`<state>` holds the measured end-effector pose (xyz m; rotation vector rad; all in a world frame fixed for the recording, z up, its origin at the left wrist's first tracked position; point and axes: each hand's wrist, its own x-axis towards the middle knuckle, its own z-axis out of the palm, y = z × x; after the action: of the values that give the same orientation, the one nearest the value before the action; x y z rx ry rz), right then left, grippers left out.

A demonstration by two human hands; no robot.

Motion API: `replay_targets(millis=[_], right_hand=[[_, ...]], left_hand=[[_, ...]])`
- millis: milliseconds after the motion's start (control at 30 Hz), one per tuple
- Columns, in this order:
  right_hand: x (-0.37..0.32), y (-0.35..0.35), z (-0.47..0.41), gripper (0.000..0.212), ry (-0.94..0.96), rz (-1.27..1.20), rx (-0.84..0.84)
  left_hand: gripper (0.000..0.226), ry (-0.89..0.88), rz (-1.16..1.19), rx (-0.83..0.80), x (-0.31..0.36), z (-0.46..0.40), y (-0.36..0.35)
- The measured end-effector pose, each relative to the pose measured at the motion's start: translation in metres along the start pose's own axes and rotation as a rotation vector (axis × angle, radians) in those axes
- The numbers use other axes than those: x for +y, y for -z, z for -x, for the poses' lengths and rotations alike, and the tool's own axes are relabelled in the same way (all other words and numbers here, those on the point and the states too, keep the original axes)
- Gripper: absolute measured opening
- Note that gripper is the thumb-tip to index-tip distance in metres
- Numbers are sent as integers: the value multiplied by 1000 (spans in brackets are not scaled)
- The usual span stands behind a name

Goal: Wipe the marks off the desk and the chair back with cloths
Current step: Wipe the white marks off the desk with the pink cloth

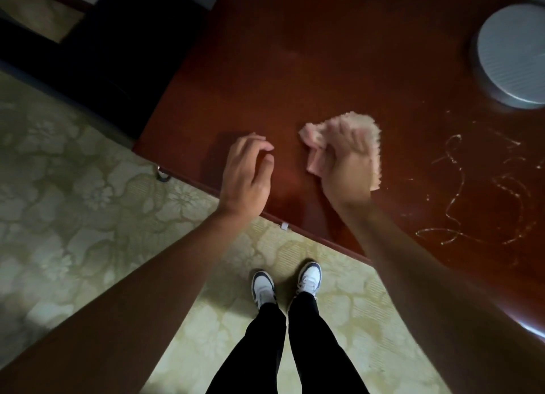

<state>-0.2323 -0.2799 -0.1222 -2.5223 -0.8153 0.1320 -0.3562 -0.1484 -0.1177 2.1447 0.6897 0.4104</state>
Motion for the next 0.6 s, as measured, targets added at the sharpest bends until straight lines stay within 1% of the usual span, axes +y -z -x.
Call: replay_targets(millis=[33,67,133,167,200,233,300,367,400,467,500,600], right_hand=[[-15,-8,17,49,48,-14,-21],[-33,-14,41,44,139,-51,-66],[-58,-13,97,26,334,-144,-171],[-60,-6,114,22,374,-179,-178],[-54,1,123,28,361,-207,-141],[-43,9,118,35,312,-217,-60],[-14,20,88,45,120,-138,123],[11,21,47,39,-5,-39,178],[15,16,32,37,-35,-15,172],[1,-2,28,36,-57,55,172],[-10,-9,38,35,-34,75,194],[-19,-15,90,32,150,8,213]], left_hand=[[35,7,1,2,-1,0,0],[35,20,4,9,-3,0,0],[35,28,13,14,-4,5,0],[34,8,8,20,-3,4,1],[33,-6,-5,7,-3,4,1],[31,-9,-22,-10,-3,2,1],[27,-9,-59,-36,-3,-1,1],[25,4,-74,-34,-1,1,-1],[25,12,-75,-29,0,2,-1],[28,18,-75,-12,2,3,-1],[29,23,-82,-2,3,3,-1],[32,7,-153,11,11,5,-11]])
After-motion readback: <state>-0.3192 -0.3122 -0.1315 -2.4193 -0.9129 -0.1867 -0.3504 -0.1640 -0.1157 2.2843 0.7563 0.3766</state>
